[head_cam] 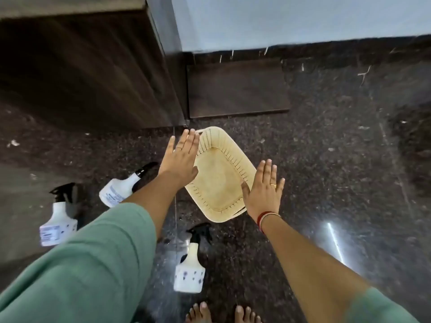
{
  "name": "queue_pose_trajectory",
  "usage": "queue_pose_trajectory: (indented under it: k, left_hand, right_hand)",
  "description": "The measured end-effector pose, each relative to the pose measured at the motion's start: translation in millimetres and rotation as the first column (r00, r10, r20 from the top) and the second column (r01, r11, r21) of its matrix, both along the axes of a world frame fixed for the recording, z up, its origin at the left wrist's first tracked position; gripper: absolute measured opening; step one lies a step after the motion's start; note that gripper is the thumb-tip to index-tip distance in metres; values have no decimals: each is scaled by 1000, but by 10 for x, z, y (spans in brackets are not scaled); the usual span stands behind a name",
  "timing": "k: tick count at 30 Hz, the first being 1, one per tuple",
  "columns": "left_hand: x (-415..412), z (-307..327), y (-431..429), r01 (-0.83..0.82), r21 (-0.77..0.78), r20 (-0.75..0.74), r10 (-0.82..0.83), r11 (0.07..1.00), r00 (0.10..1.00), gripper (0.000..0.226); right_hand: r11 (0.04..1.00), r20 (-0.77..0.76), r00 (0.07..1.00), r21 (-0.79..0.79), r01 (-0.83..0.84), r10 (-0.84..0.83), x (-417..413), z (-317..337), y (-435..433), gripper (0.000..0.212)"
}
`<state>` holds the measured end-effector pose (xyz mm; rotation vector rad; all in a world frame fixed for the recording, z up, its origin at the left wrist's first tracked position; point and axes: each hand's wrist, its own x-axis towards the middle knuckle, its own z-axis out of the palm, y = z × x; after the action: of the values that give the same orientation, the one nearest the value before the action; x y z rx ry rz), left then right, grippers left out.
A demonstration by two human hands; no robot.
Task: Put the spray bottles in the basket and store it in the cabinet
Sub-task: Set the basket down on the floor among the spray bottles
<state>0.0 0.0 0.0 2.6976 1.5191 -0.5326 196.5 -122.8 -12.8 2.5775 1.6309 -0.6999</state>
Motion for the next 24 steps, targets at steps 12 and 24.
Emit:
queue_pose_trajectory:
  k: [12, 24]
  left_hand:
    - [91, -882, 276, -297, -79, 90, 304, 951, 948, 88]
    - [-39, -761, 236, -381, -33, 104, 382, 924, 918, 80]
  right_hand:
    - [978, -222, 962, 100, 183, -157, 6, -775, 128, 78]
    - [610, -542, 490, -53, 791, -683, 165, -842, -57, 79]
